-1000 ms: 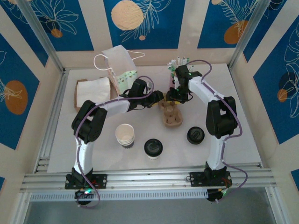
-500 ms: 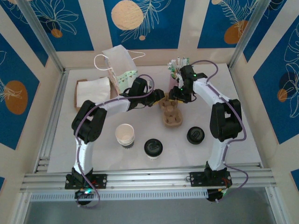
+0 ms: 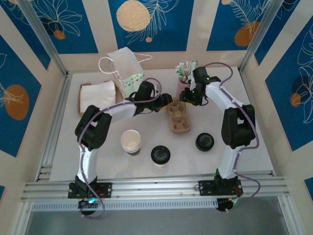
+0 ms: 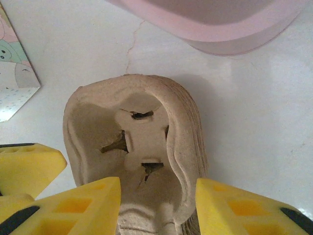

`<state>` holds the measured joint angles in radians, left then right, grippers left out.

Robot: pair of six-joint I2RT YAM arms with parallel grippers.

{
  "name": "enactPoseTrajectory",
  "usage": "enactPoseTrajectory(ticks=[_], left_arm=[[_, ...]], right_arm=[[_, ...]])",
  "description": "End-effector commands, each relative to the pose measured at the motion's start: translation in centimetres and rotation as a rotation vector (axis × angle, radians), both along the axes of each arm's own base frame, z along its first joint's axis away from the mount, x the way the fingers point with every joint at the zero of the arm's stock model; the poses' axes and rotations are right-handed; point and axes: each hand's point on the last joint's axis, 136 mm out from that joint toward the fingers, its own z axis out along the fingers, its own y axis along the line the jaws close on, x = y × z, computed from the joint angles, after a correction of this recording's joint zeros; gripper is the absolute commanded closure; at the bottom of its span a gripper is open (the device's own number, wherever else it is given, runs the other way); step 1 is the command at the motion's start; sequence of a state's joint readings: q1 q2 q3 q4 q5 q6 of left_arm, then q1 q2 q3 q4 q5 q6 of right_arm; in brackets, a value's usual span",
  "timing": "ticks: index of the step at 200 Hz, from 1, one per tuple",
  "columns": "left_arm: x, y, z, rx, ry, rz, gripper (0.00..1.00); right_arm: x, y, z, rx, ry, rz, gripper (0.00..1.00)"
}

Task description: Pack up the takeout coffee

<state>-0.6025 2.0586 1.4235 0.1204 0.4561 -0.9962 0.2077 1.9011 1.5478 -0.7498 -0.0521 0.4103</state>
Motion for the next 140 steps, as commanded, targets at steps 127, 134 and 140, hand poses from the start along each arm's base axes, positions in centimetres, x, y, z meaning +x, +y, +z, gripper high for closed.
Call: enactPoseTrajectory(ticks=[127,134,140], left_arm=[[0.5,-0.4,0.6,-0.012,-0.013,-0.010,0.38],[0.5,-0.2,0.6,-0.009,-0.013,-0.007,0.38],[0.4,-0.2,0.6,-0.007,-0.015,-0.008,0.38]], right_arm=[[-0.3,0.2,-2.4,0.026,0.076,-0.005,0.55],[-0.3,0.1,-2.4,0.024,0.072,-0.008,0.54],[-0.3,0.0,-2.4,0.024,0.074,-0.011,0.54]])
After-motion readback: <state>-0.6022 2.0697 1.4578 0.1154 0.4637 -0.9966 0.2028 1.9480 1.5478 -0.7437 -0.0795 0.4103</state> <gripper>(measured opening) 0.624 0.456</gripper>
